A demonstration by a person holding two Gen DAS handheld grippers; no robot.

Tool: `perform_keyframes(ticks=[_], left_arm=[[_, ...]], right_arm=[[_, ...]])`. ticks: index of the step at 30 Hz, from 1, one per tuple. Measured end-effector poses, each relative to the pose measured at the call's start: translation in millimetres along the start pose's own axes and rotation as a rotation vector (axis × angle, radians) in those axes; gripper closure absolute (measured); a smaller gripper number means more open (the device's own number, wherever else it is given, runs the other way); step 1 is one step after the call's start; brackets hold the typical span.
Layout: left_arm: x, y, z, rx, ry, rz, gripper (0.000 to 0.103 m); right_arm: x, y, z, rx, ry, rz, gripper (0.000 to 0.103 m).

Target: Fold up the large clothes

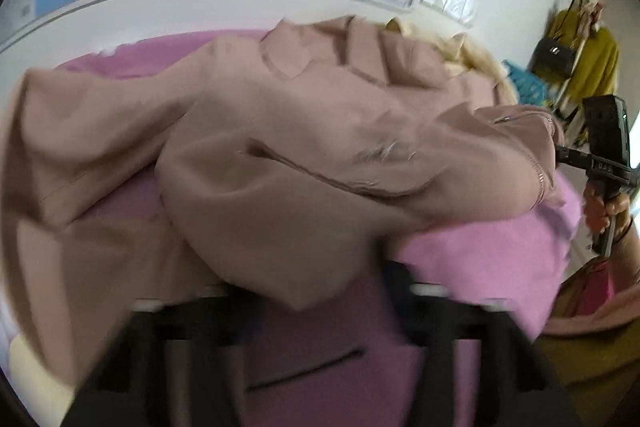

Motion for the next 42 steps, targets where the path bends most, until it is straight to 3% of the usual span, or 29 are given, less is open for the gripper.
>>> perform_keyframes(ticks=[1,4,6,9,13,15,17,20,22,24,27,30,36,42], left_arm=[[-3.4,-6.6,-2.2,-0.019,0.027,-0.017,0.096],[-43.5,-33.0,-11.1,-0.055,0.116,-0.101,0.098],[-81.4,-45.6,-17.0,-0.057,0.168,-0.155,0.098],[-105.4,-44.6,-23.7,-0.013,0.149,-0.168,0.096],[-79.1,-5.2,-19.0,-0.009,0.131,0.012,0.087],[-59.8,15.1,-7.8,-0.013,0.04,0.095,0.086],[-54.9,22.2,1.5,-0.049,0.027,0.11,0.075],[-71.3,4.2,6.5,-0.051,0.022,0.01,0.061],[-80.6,-17.8,3.8,-0.014,0.005,-0.066,0.043],[-77.9,-42.3,-1.6,0.069,-0.064,-0.099,0.041],[-51.1,-71.7,-10.5,0.158,-0.146,-0.074,0.04],[-14.4,-95.4,-8.3,0.197,-0.172,-0.045,0.04],[93.0,-140.6,14.6,0.148,-0.207,0.057,0.04],[177.2,-167.5,36.9,0.101,-0.252,0.164,0.04]], right_arm=[[-9.0,-6.9,3.4,0.021,-0.026,-0.016,0.091],[-50.0,-32.9,13.7,0.09,-0.093,-0.104,0.091],[-71.1,-45.0,14.5,0.122,-0.083,-0.137,0.091],[-68.5,-34.8,4.3,0.139,-0.051,-0.051,0.087],[-35.4,23.8,-33.9,0.227,0.092,0.177,0.079],[-28.7,46.5,-48.6,0.234,0.185,0.24,0.064],[-32.8,50.0,-55.7,0.223,0.257,0.235,0.053],[-48.7,32.7,-50.7,0.139,0.359,0.173,0.038],[-55.2,12.4,-40.4,0.057,0.408,0.112,0.038],[-51.0,-4.3,-31.8,-0.003,0.405,0.069,0.037],[-21.7,-34.6,-17.2,-0.122,0.385,0.031,0.037],[38.2,-65.6,-10.6,-0.229,0.362,0.058,0.039],[152.5,-111.3,-37.5,-0.281,0.382,0.145,0.04],[238.8,-122.6,-75.1,-0.299,0.466,0.252,0.041]])
Point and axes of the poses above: each gripper's, at about its wrist camera, not at the fingertips, and x roughly the way its jaws point, z to its left, y to its underside, the point moved 6 cm from there along x, roughly the way its jaws point, and after that the axes turned 5 degrees about -z, right-handed, at the moved point
